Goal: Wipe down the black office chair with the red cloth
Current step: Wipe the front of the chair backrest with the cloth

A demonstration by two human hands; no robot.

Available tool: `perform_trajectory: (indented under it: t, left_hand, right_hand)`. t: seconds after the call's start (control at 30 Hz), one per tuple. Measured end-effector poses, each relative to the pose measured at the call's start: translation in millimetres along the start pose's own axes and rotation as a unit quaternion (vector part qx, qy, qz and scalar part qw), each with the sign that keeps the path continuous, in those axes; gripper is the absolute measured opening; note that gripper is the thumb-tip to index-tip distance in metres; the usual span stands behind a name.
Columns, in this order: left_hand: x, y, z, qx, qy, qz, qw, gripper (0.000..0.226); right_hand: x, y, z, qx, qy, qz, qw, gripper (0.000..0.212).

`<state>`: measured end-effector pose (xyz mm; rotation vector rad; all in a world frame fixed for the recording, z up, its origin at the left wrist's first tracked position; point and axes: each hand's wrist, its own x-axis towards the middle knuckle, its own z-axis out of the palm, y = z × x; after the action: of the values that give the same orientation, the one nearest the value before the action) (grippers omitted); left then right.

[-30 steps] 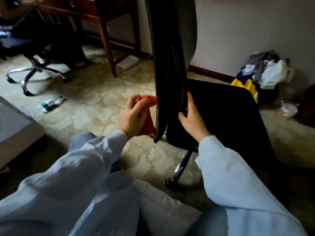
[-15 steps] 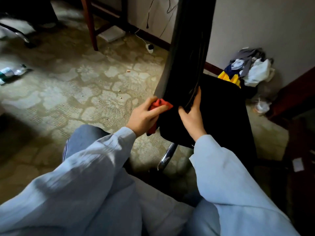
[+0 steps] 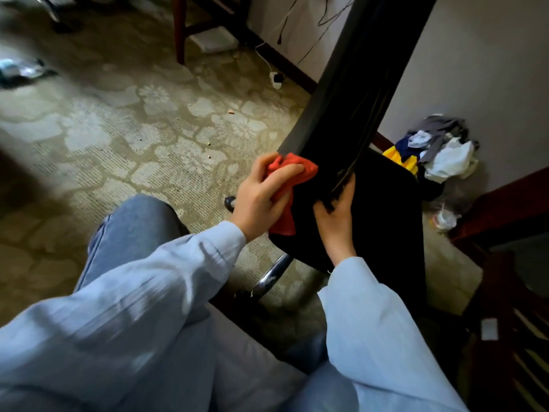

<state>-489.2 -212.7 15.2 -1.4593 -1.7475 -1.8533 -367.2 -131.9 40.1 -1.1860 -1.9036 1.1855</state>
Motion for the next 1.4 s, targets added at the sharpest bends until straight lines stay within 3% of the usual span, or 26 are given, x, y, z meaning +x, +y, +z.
perform_trajectory:
  t: [0.2, 0.33, 0.47, 0.57, 0.73, 0.83, 1.07, 1.4]
  left_hand:
    - [-11.0, -23.9, 11.0, 0.043, -0.043, -0.004, 0.998, 0.038]
    - [-45.0, -35.5, 4.6, 0.089, -0.122, -0.041, 0.988, 0.041]
    - [-69.7, -34.8, 3.9, 0.102, -0.198, -0.155, 0.963, 0.041]
    - [-68.9, -18.1, 8.2, 0.051, -0.130, -0.253, 0.957, 0.043]
    - [-39.9, 14.4, 16.0, -0.048, 0.047, -0.257, 0.964, 0.033]
    - [-16.8, 27.0, 23.3, -0.062, 0.098, -0.278, 0.953, 0.033]
    - [-11.5, 22.8, 32.9, -0.034, 0.128, -0.304, 0.943, 0.026]
    - [-63.1, -19.4, 27.4, -0.034, 0.038, -0.506, 0.861, 0.028]
  right_hand:
    - [9.6, -15.5, -4.1, -0.004, 0.020, -0.036, 0.999, 0.076]
    - [7.5, -21.1, -2.0, -0.015, 0.035, -0.036, 0.999, 0.075]
    - [4.4, -23.3, 1.5, -0.022, 0.035, -0.030, 0.999, 0.077]
    - [4.9, -25.4, 0.6, -0.019, 0.030, -0.027, 0.999, 0.078]
    - [8.8, -26.1, -2.6, -0.036, 0.029, -0.032, 0.998, 0.078]
    - [9.0, -25.6, -2.1, -0.048, 0.028, -0.022, 0.998, 0.079]
    - [10.5, -27.6, 1.4, -0.046, 0.028, -0.028, 0.998, 0.079]
    - [9.5, -28.4, 4.7, -0.037, 0.018, -0.023, 0.999, 0.081]
